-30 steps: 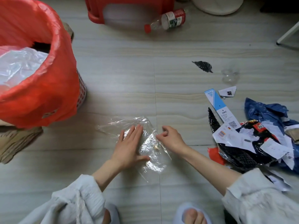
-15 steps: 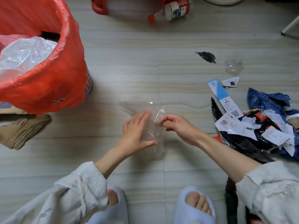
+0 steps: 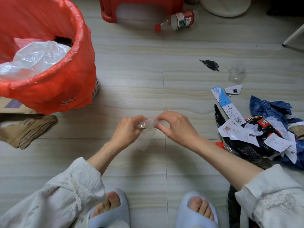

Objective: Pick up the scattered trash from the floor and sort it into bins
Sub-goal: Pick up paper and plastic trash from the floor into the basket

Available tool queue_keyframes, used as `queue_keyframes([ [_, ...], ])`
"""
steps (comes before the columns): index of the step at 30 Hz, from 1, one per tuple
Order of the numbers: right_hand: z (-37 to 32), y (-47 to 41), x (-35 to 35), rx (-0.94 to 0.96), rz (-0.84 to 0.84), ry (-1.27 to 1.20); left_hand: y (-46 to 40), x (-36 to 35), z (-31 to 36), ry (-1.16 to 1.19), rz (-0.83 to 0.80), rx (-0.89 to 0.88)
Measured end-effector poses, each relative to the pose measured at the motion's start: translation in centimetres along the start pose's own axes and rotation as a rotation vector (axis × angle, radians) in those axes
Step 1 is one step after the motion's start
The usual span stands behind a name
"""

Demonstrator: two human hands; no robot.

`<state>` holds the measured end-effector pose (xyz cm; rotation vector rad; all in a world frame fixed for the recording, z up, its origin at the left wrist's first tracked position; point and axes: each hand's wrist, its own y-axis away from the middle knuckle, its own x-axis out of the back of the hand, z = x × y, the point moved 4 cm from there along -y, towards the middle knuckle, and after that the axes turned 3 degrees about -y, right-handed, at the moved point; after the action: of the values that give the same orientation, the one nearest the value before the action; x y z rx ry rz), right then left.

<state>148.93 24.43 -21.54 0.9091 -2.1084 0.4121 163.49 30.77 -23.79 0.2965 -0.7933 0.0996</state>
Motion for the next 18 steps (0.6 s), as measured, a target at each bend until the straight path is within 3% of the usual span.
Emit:
queue_keyframes([
  [10,-1.6,0.6,-0.5,0.116,0.263,0.315,-0.7,0.3,0.7,0.115,0.007,0.27],
  [15,-0.3,0.7,0.0,-0.043,0.321,0.196,-1.1,-0.3,2.0,0.446,-0.152,0.484],
  [18,-0.3,0.2,0.9,-0.064,0.356,0.218,-1.4,-0.5,2.1,0.75,-0.14,0.652],
])
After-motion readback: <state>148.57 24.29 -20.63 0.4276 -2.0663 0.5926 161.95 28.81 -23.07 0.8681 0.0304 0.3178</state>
